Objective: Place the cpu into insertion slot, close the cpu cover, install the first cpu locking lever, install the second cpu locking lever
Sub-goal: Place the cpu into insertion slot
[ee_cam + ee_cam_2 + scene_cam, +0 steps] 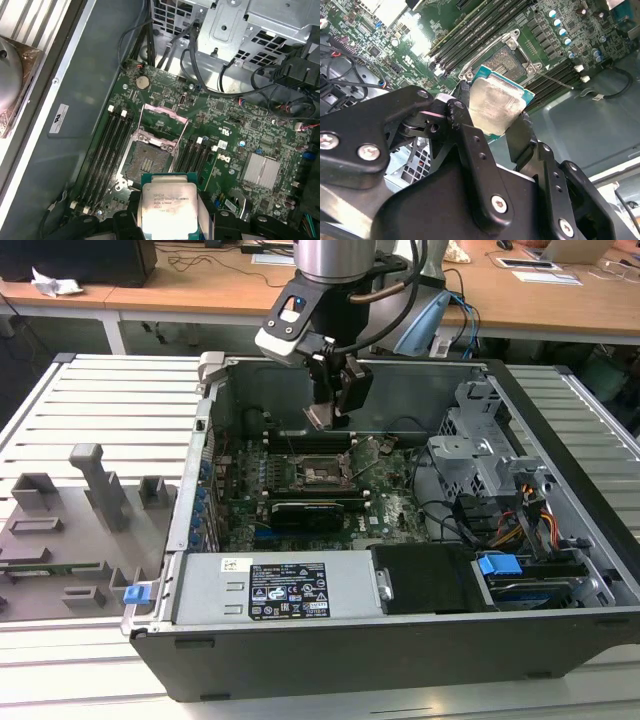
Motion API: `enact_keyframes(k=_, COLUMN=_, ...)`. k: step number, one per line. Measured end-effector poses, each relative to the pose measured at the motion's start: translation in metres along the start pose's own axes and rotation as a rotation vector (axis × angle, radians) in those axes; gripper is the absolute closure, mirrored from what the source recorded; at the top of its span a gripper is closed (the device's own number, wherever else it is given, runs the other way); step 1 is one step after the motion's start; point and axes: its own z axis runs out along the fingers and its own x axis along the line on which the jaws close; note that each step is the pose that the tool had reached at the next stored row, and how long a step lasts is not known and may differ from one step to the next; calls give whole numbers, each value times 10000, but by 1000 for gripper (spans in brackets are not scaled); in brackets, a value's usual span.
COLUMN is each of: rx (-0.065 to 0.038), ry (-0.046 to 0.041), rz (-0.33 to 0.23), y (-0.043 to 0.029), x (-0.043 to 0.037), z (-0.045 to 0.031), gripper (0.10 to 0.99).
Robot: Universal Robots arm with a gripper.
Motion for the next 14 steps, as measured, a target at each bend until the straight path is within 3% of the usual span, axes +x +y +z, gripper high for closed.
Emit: enact_keyframes(k=14, rx=-6, ry=-30, rz=353, y=-3, x=-1, z=38, gripper=557)
